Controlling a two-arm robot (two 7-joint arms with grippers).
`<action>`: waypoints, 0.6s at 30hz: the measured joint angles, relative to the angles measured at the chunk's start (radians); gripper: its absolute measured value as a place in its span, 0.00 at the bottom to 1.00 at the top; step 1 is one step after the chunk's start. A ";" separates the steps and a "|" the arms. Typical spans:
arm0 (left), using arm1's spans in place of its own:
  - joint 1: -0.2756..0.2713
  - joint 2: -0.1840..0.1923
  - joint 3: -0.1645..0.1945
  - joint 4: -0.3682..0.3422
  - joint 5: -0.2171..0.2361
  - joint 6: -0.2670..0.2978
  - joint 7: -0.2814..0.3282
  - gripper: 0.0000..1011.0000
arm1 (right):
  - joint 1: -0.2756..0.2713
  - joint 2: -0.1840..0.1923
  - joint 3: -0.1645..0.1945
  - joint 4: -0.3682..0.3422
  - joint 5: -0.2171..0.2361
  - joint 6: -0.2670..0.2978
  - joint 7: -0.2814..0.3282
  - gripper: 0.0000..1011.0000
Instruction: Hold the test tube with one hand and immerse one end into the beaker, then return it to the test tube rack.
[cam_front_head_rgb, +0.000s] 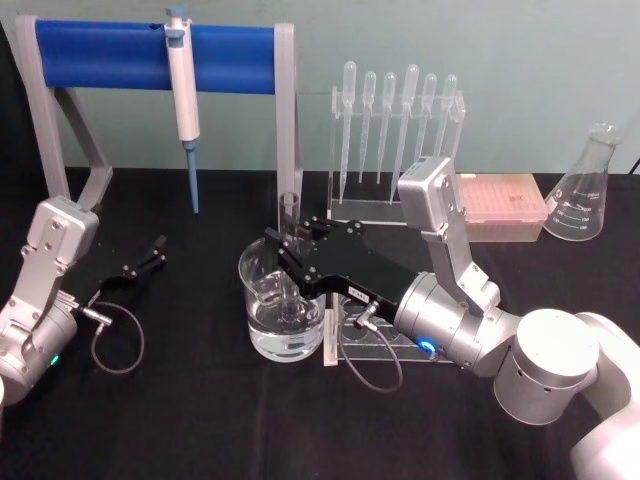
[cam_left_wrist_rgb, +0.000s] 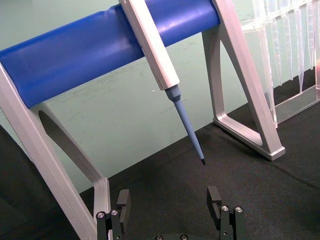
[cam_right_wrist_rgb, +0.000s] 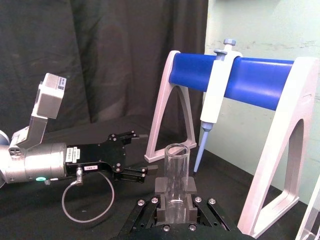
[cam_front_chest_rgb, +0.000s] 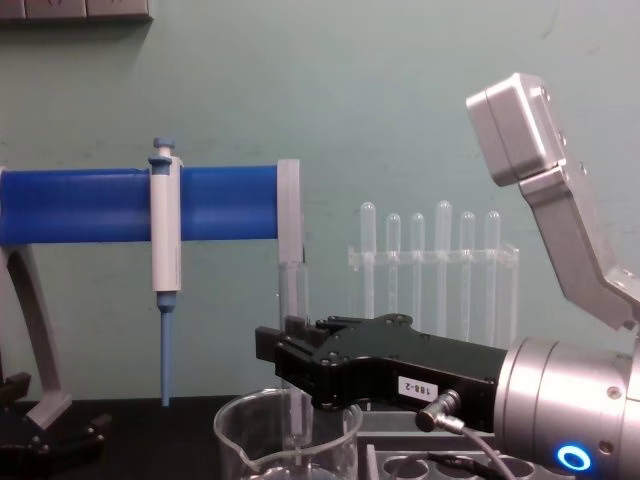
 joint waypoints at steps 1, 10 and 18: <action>0.000 0.000 0.000 0.000 0.000 0.000 0.000 0.99 | 0.000 0.000 0.000 0.000 0.000 0.000 0.000 0.22; 0.000 0.000 0.000 0.000 0.000 0.000 0.000 0.99 | 0.000 0.000 0.000 0.000 0.000 0.000 0.000 0.22; 0.000 0.000 0.000 0.000 0.000 0.000 0.000 0.99 | 0.000 0.000 0.000 0.000 0.000 0.000 0.000 0.22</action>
